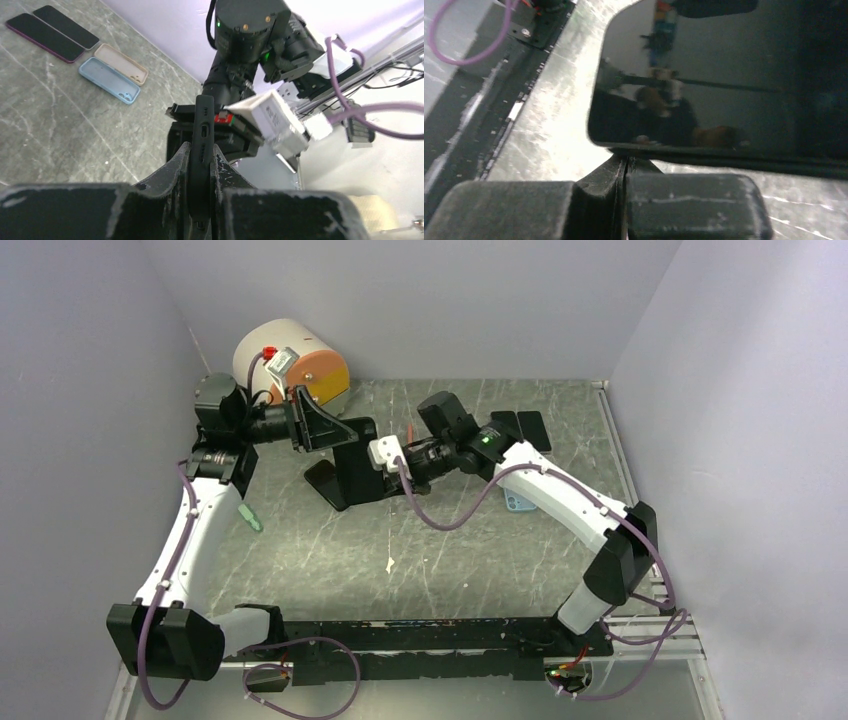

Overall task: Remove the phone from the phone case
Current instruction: Remove the phone case from the phone.

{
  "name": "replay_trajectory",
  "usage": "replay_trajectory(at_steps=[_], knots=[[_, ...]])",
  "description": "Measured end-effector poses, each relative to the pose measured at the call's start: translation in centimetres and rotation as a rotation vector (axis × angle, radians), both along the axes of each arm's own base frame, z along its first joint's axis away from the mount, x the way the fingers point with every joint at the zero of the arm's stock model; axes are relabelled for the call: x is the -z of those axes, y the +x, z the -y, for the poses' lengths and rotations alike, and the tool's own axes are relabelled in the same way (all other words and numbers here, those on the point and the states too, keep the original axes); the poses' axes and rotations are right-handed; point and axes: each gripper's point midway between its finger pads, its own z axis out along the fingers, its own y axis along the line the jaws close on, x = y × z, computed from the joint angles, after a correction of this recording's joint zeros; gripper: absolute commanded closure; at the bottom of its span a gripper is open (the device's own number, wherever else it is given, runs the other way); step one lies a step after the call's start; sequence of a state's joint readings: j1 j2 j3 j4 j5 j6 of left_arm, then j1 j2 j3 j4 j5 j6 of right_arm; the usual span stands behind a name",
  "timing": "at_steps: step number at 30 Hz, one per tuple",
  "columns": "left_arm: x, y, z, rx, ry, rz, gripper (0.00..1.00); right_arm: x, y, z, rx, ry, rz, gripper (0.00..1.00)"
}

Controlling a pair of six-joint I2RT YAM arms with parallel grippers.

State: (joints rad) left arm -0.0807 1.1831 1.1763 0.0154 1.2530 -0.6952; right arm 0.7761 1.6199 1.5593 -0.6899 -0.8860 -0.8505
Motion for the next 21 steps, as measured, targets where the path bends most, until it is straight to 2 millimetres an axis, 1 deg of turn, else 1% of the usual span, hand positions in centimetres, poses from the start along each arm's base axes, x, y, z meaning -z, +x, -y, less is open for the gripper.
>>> replay_trajectory(at_steps=[1, 4, 8, 9, 10, 12, 13, 16, 21], knots=[[-0.1, -0.1, 0.1, 0.006, -0.005, -0.006, 0.97, 0.2, -0.1, -0.1, -0.001, -0.006, 0.013, 1.00], [-0.4, -0.3, 0.1, 0.015, -0.023, -0.027, 0.97, 0.6, 0.6, -0.4, 0.024, -0.019, 0.102, 1.00], [-0.3, -0.4, 0.2, 0.021, -0.031, -0.041, 0.97, 0.5, 1.6, -0.2, 0.062, -0.013, 0.166, 1.00], [-0.2, -0.4, 0.2, 0.019, -0.029, -0.044, 0.97, 0.4, 1.7, -0.1, 0.069, -0.007, 0.174, 0.97], [0.0, -0.4, 0.2, 0.017, -0.024, -0.046, 0.97, 0.3, 1.7, 0.1, 0.075, -0.004, 0.180, 0.92], [0.4, -0.4, 0.1, 0.007, -0.012, -0.047, 0.98, 0.4, 1.5, 0.6, 0.083, -0.004, 0.172, 0.84], [0.6, -0.3, 0.1, 0.003, -0.006, -0.047, 0.97, 0.4, 1.2, 0.9, 0.084, 0.000, 0.164, 0.79], [1.1, -0.2, 0.0, -0.011, 0.006, -0.055, 0.97, 0.5, 0.2, 1.6, 0.088, 0.011, 0.132, 0.68], [0.8, 0.3, -0.1, -0.052, -0.006, -0.050, 0.97, 0.2, -1.0, 2.9, 0.145, 0.062, 0.038, 0.46]])
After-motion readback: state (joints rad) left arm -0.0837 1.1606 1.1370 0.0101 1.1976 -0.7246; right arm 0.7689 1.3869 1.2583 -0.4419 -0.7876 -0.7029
